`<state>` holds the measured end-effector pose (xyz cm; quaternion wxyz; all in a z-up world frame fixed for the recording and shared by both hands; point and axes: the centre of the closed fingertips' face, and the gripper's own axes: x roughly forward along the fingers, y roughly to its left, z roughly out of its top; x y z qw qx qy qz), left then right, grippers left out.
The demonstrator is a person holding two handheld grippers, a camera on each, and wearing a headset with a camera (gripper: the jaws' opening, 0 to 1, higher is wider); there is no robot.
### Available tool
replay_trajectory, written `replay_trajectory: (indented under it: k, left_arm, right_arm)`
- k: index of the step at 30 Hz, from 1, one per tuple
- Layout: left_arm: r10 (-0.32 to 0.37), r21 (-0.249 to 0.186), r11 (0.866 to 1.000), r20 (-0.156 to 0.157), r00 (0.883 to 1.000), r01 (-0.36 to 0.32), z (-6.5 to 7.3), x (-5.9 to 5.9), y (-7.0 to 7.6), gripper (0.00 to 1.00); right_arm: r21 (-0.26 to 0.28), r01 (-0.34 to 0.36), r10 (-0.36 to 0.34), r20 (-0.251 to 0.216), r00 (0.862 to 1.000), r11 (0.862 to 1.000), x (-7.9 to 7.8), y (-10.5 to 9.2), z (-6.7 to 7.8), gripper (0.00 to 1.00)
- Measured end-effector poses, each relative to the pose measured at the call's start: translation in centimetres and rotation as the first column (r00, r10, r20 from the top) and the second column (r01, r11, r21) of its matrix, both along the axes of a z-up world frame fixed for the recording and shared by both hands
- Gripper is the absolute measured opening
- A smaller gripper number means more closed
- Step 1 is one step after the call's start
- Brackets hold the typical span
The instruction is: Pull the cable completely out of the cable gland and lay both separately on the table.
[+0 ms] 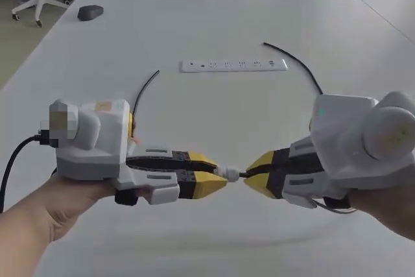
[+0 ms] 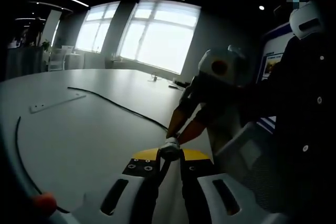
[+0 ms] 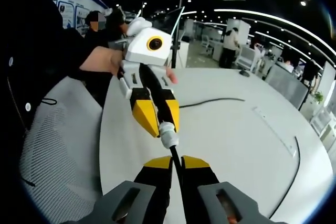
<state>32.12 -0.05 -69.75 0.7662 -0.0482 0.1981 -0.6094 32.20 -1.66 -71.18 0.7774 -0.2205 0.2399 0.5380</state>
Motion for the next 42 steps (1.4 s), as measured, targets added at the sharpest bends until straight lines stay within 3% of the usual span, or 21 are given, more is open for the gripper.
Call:
replay_trajectory:
  k: [10, 20, 21, 32, 33, 42]
  left_arm:
    - [0.0, -0.001, 1.0, 0.01, 1.0, 0.0, 0.0, 0.0, -0.3, 0.15]
    - [0.011, -0.002, 1.0, 0.015, 1.0, -0.011, 0.1, 0.4, 0.2, 0.15]
    - [0.012, -0.001, 1.0, 0.014, 1.0, -0.012, 0.1, 0.4, 0.2, 0.15]
    - [0.002, 0.0, 1.0, 0.01, 1.0, -0.002, -0.1, 0.2, -0.1, 0.15]
    - [0.002, 0.0, 1.0, 0.009, 1.0, -0.002, -0.1, 0.2, -0.1, 0.15]
    - [0.001, 0.013, 1.0, 0.014, 1.0, -0.001, -0.2, 0.3, 0.3, 0.15]
  right_arm:
    - [-0.006, 0.061, -0.062, -0.028, 0.998, 0.998, 0.2, -0.8, -0.3, 0.0]
    - [-0.018, 0.145, -0.145, -0.046, 0.988, 0.989, 1.0, -4.3, -0.8, 0.0]
    - [-0.027, 0.179, -0.181, -0.055, 0.982, 0.983, 1.3, -5.0, -1.1, 0.0]
    - [-0.022, 0.261, -0.262, -0.112, 0.959, 0.965, 1.5, -8.1, -2.1, 0.0]
    - [-0.022, 0.286, -0.286, -0.123, 0.95, 0.958, 1.6, -8.5, -2.3, 0.0]
    - [-0.044, 0.359, -0.361, -0.152, 0.92, 0.932, 1.7, -10.8, -4.0, 0.0]
